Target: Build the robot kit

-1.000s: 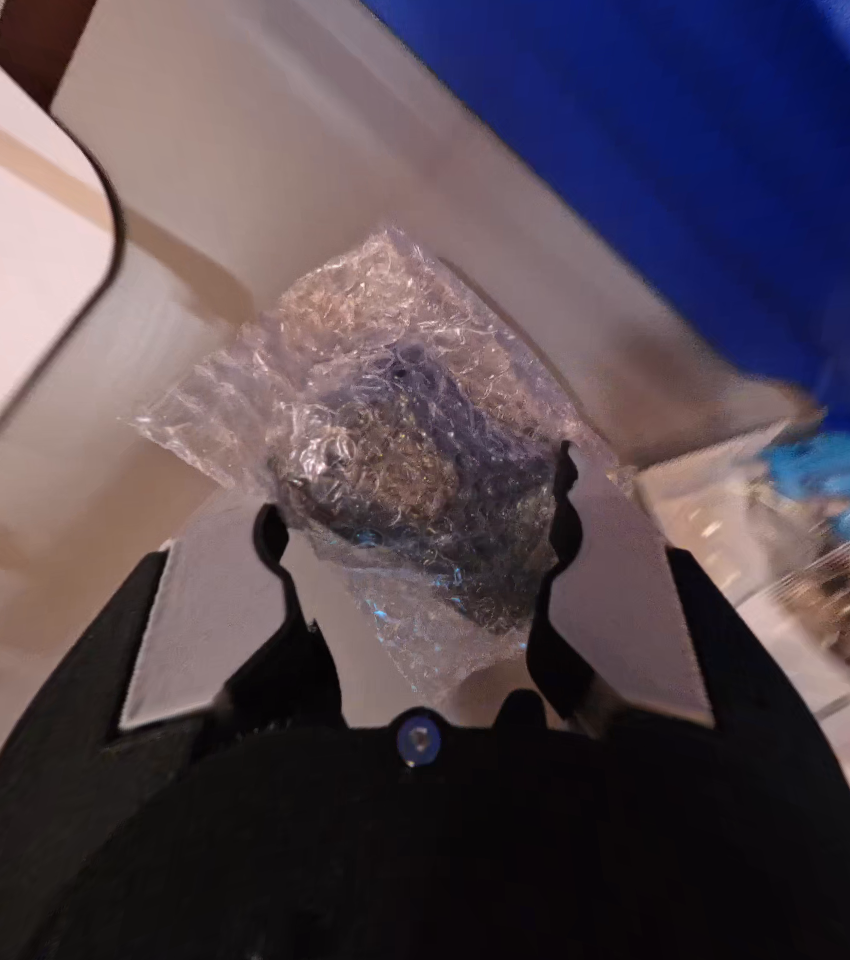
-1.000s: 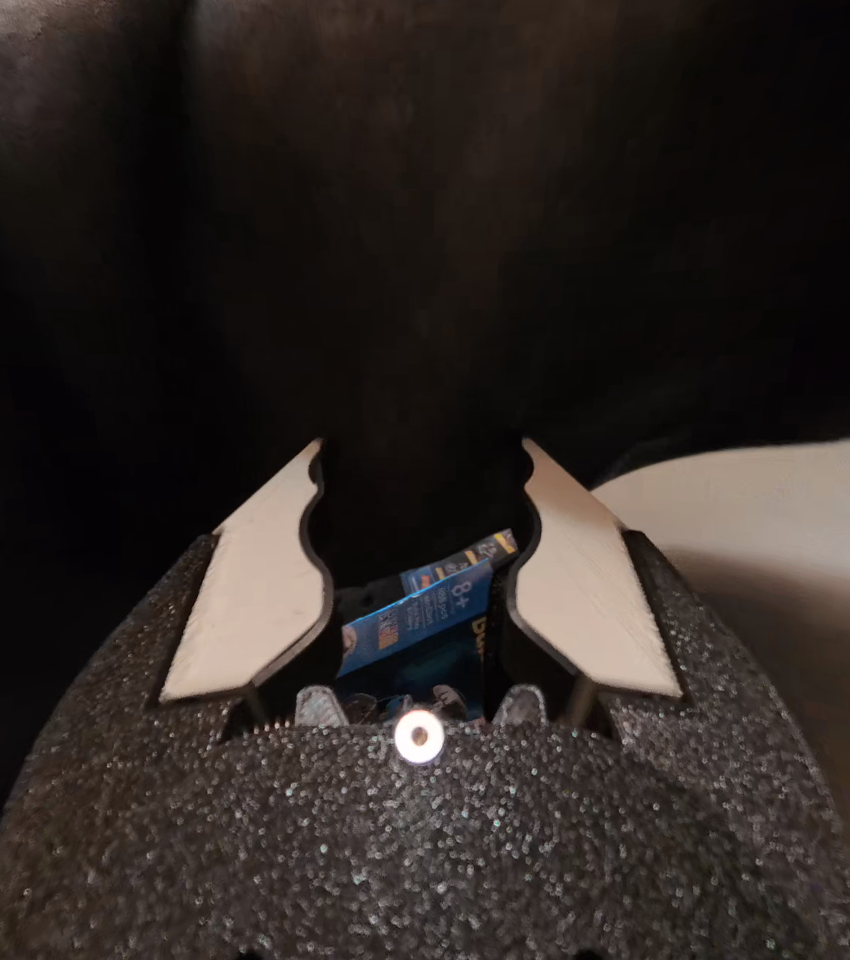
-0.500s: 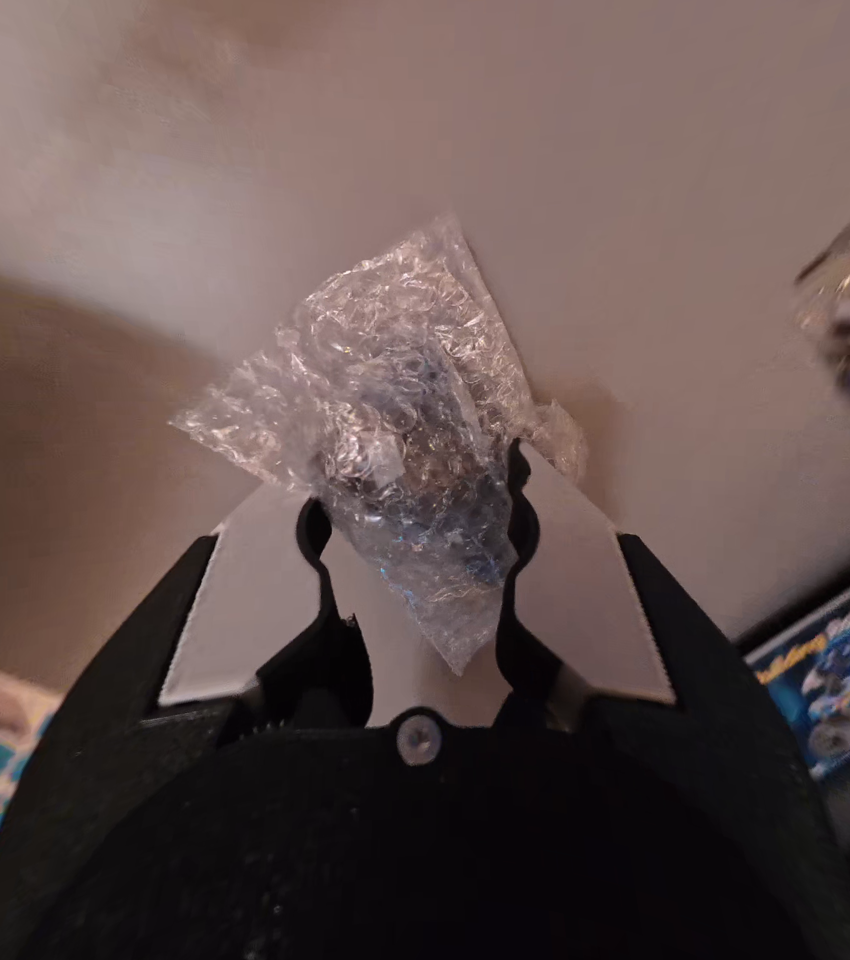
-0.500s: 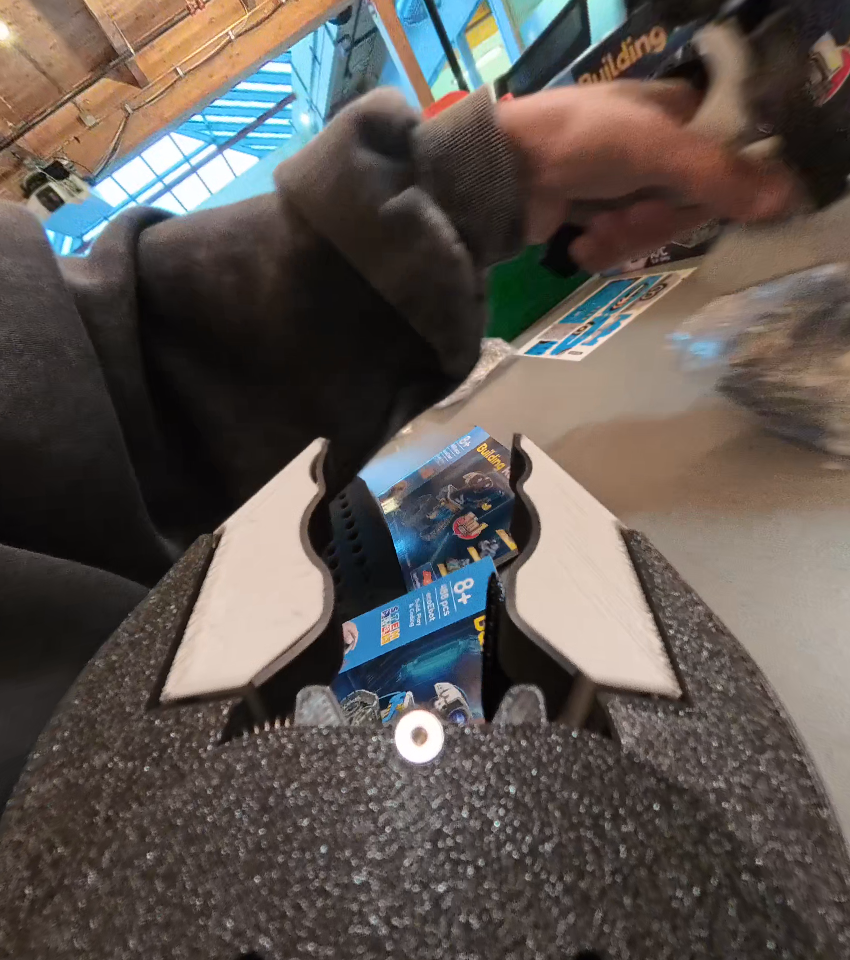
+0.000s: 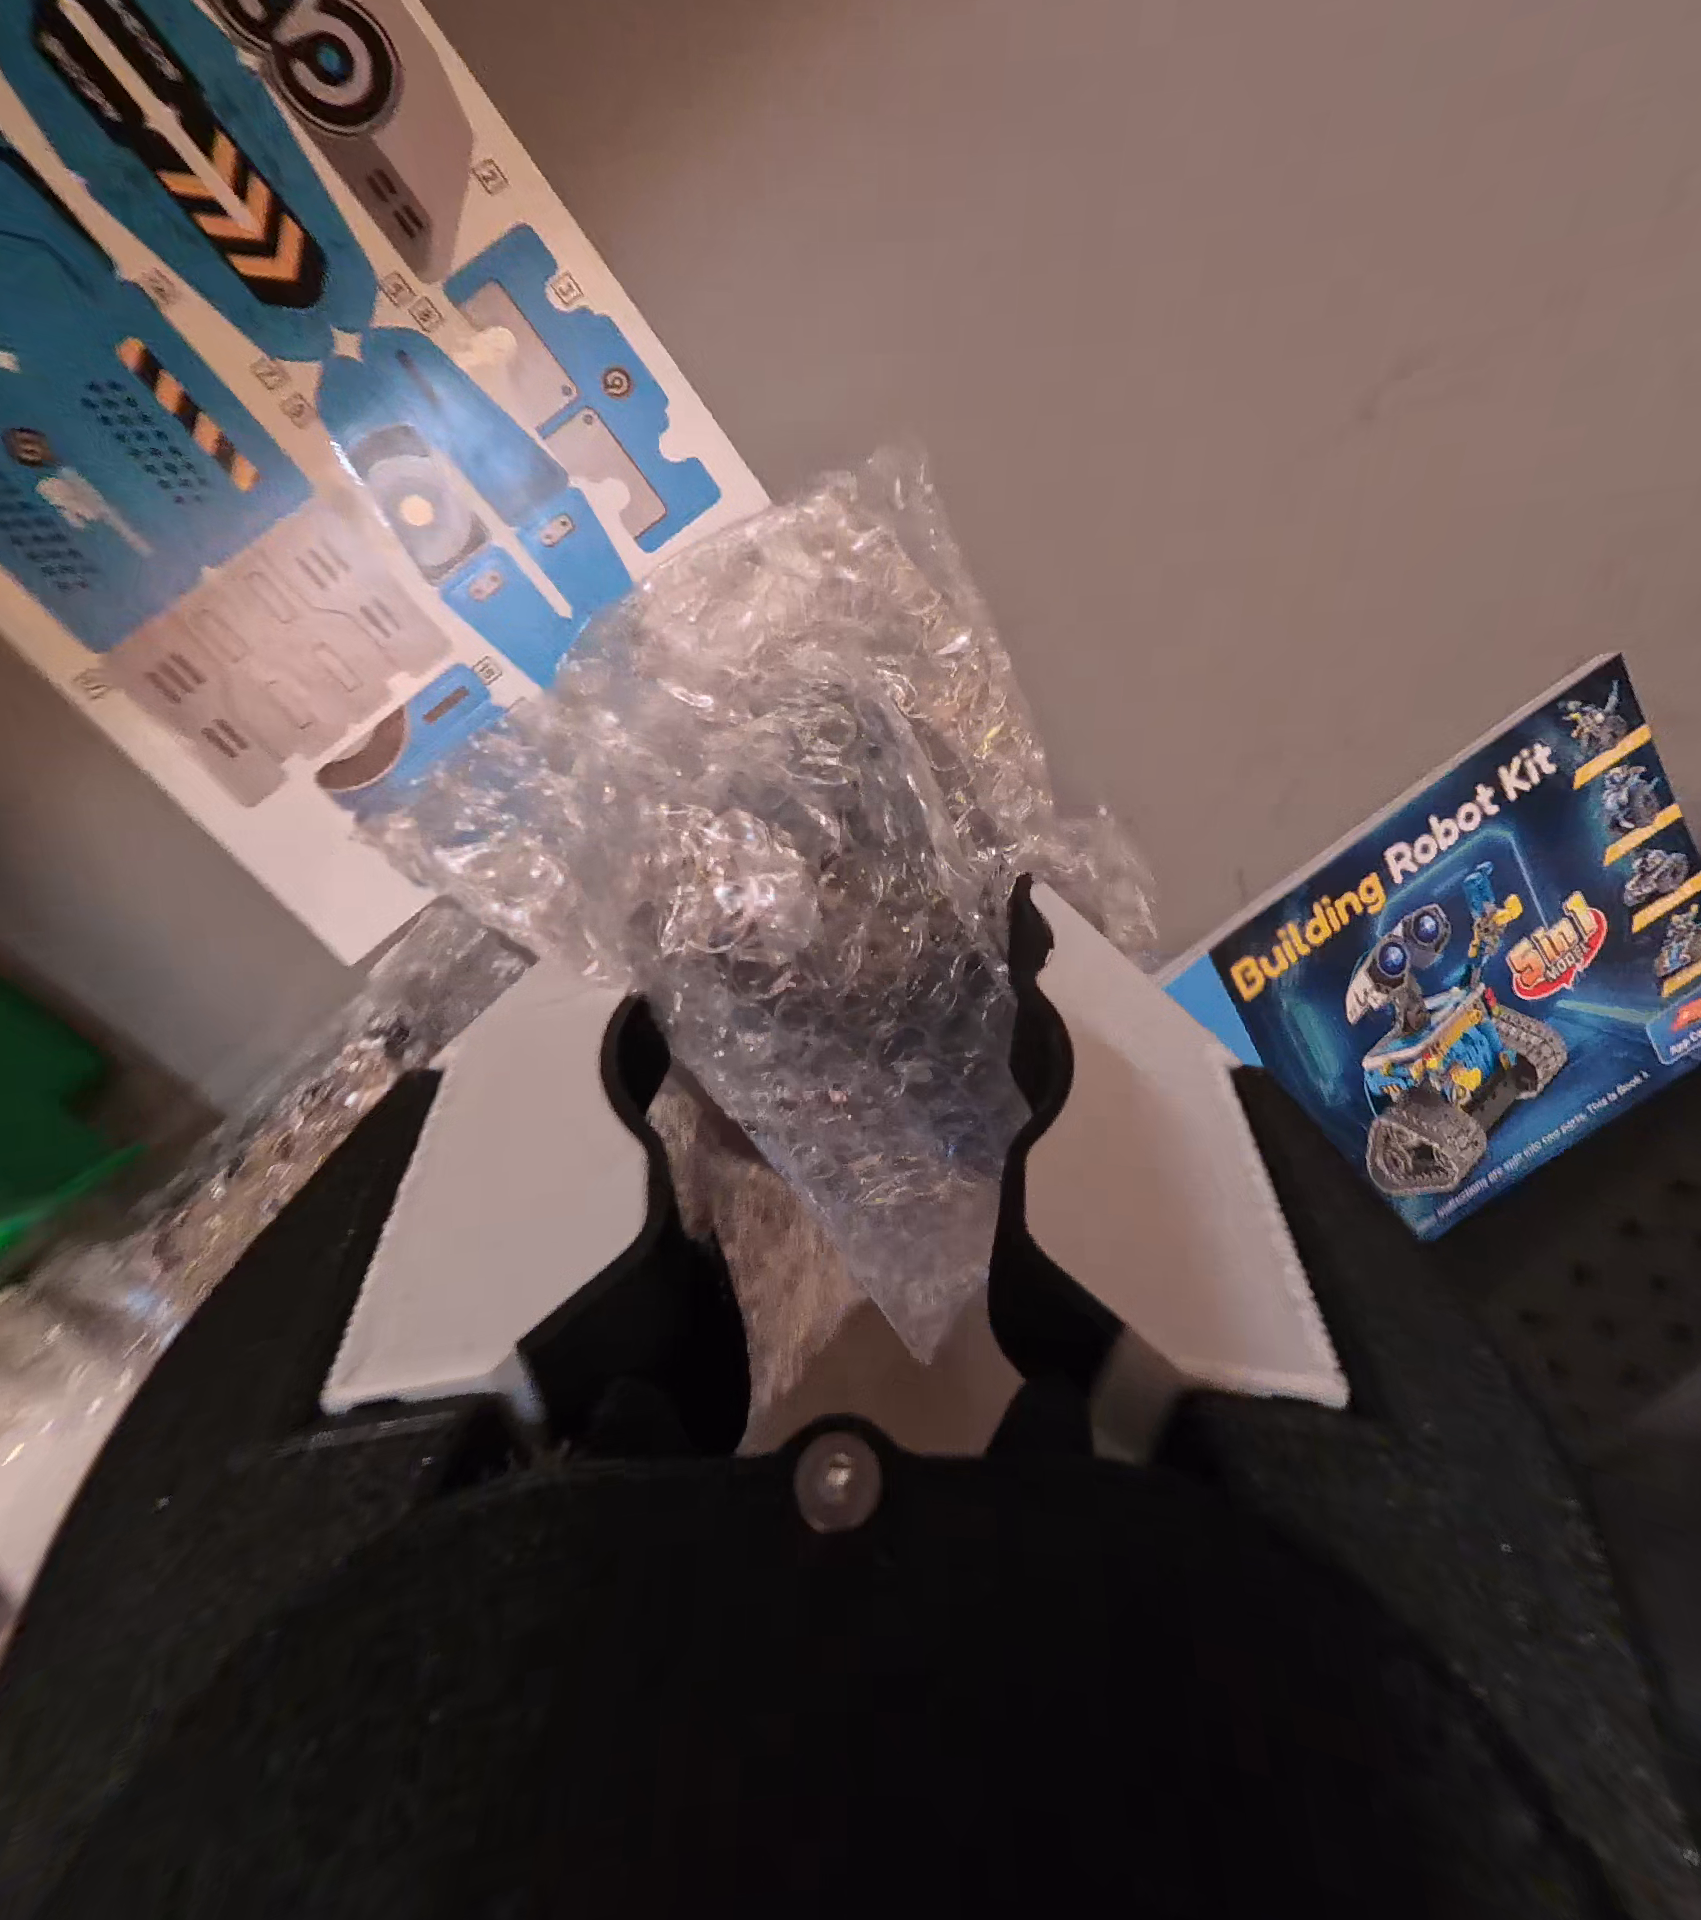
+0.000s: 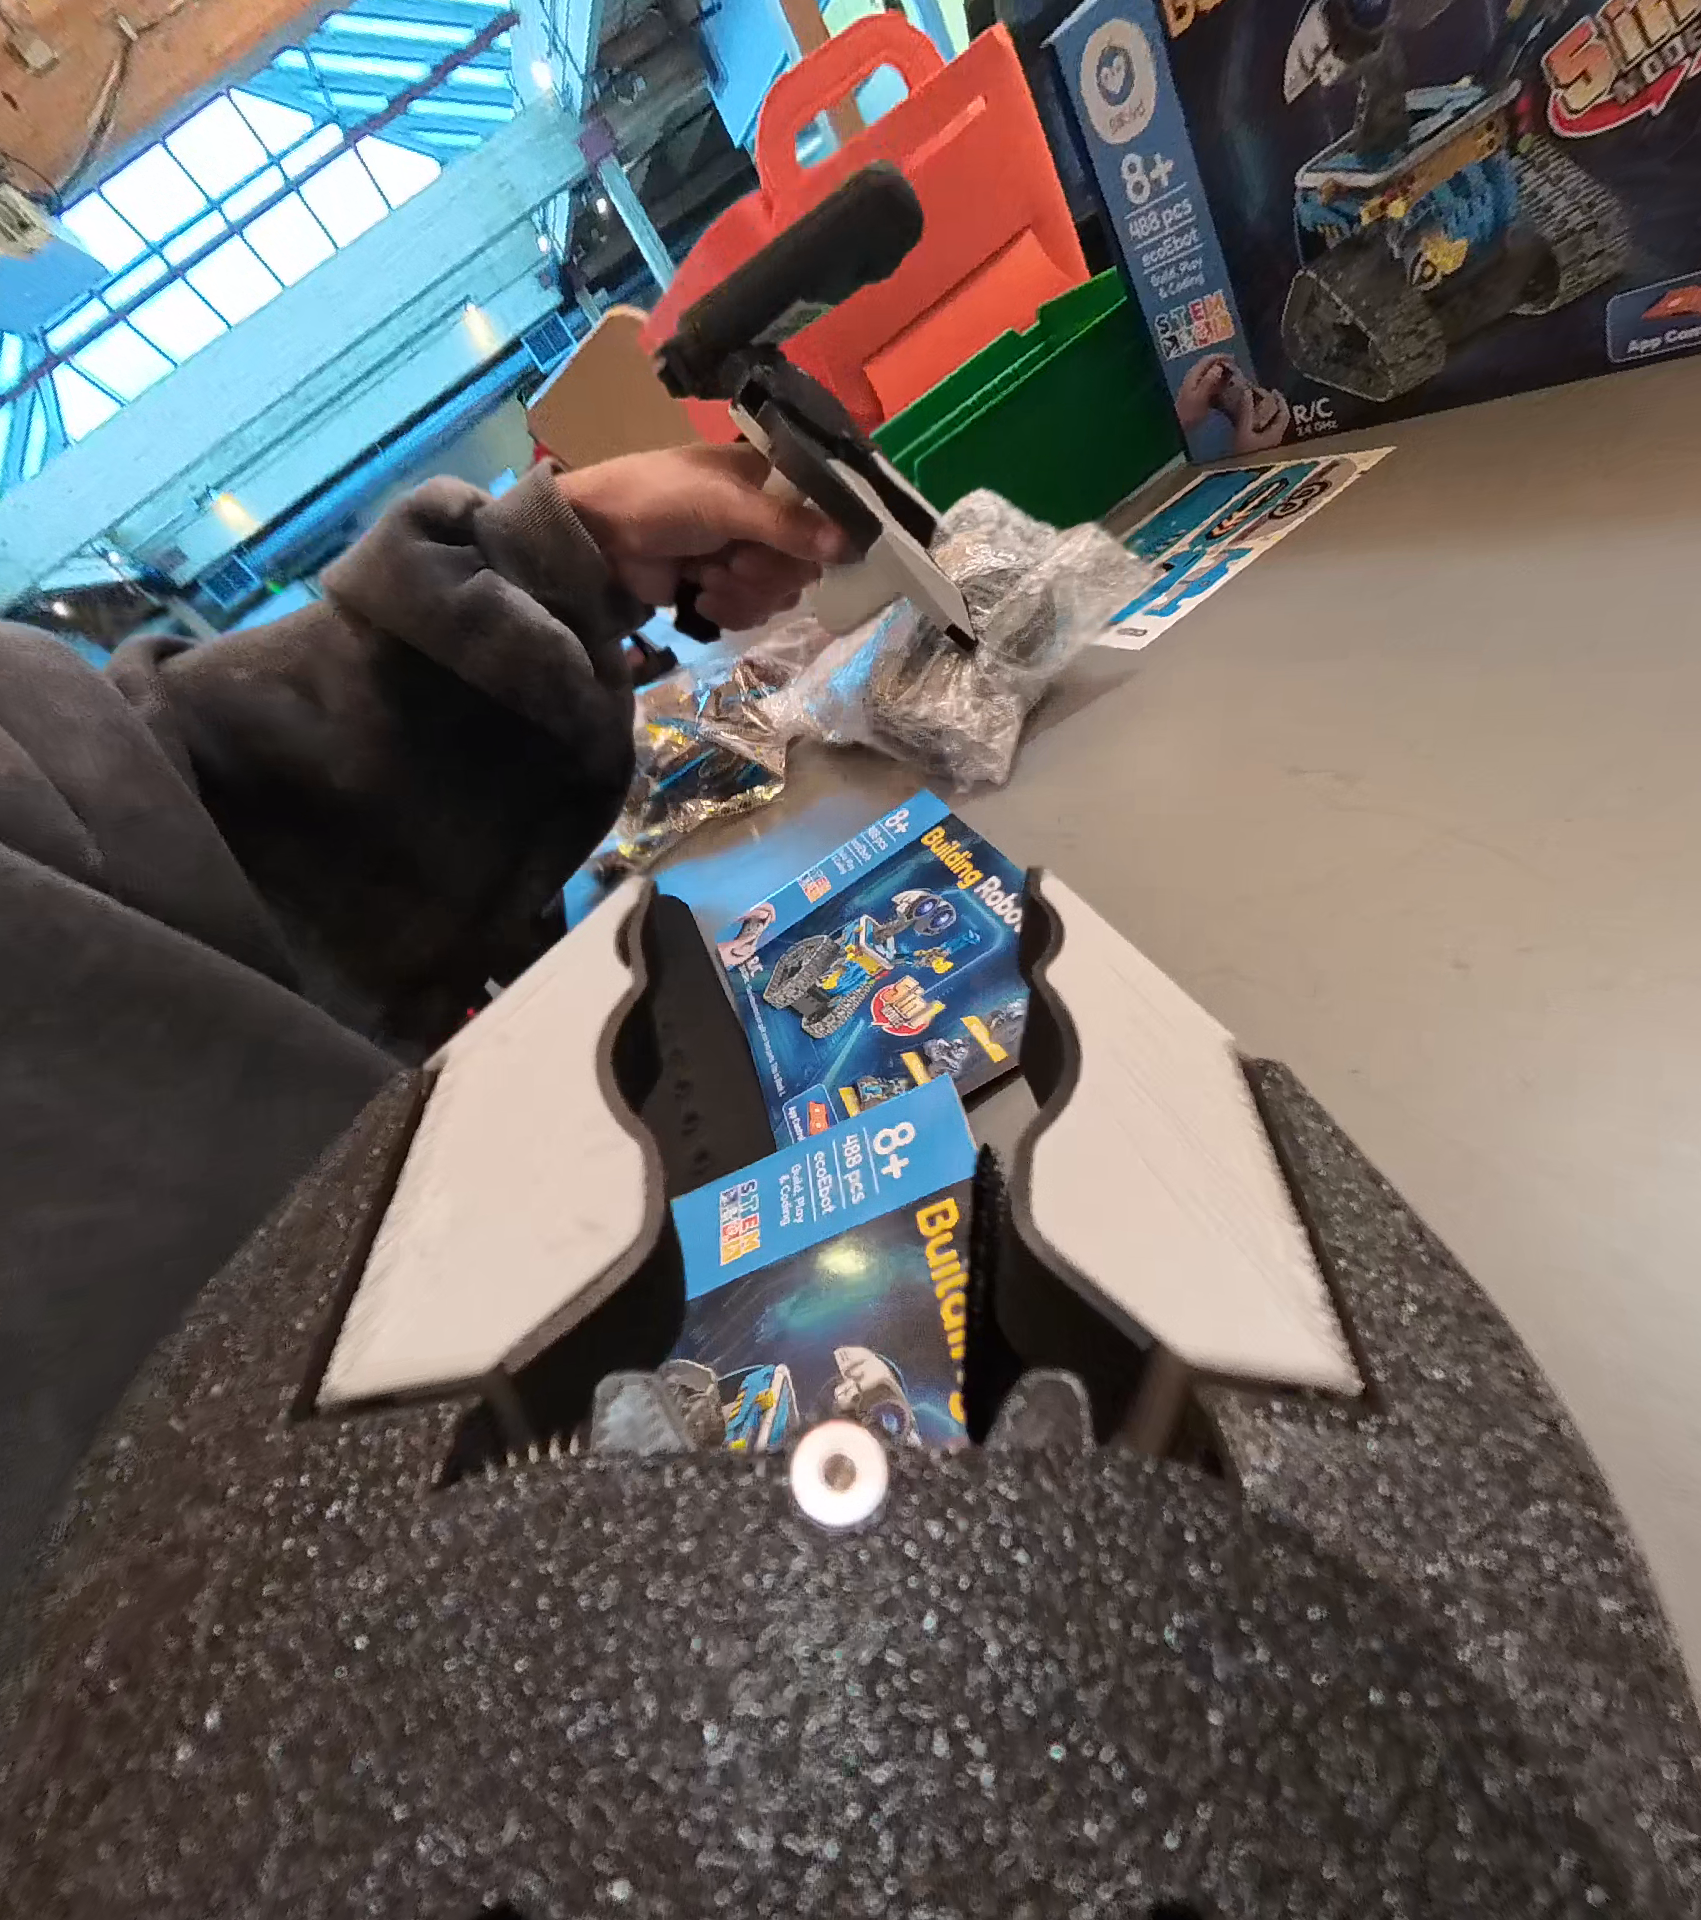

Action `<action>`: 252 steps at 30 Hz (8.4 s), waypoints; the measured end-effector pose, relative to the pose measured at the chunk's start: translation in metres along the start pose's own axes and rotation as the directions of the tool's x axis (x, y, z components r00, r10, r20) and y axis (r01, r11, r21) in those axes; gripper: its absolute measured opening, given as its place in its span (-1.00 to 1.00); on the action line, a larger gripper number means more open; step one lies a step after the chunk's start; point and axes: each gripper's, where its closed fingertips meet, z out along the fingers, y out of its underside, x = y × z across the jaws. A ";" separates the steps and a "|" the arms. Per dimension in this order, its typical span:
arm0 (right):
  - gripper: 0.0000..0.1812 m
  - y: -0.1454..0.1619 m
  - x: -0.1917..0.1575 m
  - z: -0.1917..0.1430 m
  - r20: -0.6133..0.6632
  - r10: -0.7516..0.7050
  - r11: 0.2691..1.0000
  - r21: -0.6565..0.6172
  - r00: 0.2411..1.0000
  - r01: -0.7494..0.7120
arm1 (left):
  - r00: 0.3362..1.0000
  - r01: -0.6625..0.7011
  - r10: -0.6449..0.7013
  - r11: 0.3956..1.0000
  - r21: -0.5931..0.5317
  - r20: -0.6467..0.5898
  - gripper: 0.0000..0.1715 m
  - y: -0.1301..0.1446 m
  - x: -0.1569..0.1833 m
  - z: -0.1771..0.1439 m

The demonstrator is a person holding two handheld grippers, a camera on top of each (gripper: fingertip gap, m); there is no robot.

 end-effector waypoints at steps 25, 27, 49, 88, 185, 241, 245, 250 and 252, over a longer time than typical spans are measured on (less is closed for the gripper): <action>-0.22 0.076 0.022 -0.110 -0.545 -0.135 0.866 -0.470 0.827 -0.169 | 0.977 0.100 -0.071 0.985 0.141 -0.202 -0.10 0.102 0.088 -0.021; -0.22 0.087 0.020 -0.113 -0.545 -0.118 0.861 -0.473 0.830 -0.187 | 0.983 0.112 -0.092 0.986 0.124 -0.161 -0.08 0.110 0.103 0.001; -0.53 0.107 0.035 -0.101 -0.115 -0.047 0.601 -0.797 0.992 -0.064 | 0.967 -0.019 -0.043 0.971 0.239 0.252 -0.19 0.086 0.143 0.013; -0.58 -0.032 0.045 -0.103 -0.415 -0.310 0.934 0.037 0.855 0.357 | 0.598 0.496 -0.219 0.857 0.141 -0.771 -0.98 -0.362 0.230 0.120; -0.19 -0.002 0.105 -0.019 -0.458 -0.279 0.925 -0.363 0.844 0.108 | 0.954 -0.300 0.278 0.903 0.309 0.113 -0.13 -0.016 0.178 0.092; -1.00 0.033 0.163 -0.024 -0.621 -0.331 0.828 -0.552 0.711 -0.096 | 0.985 -0.173 0.156 0.918 0.358 0.076 -1.00 -0.032 0.157 0.081; -0.55 0.015 0.163 -0.039 -0.709 -0.279 0.889 -0.446 0.647 -0.105 | 0.984 -0.150 0.092 0.889 0.432 0.152 -0.79 -0.042 0.141 0.070; -0.14 0.039 0.153 -0.027 -0.684 -0.108 0.908 -0.364 0.721 -0.209 | 0.991 -0.132 0.107 0.904 0.406 0.084 -0.83 -0.035 0.154 0.085; -0.18 0.039 0.154 -0.028 -0.696 -0.150 0.904 -0.385 0.702 -0.188 | 0.990 -0.138 0.116 0.905 0.402 0.079 -0.83 -0.036 0.158 0.086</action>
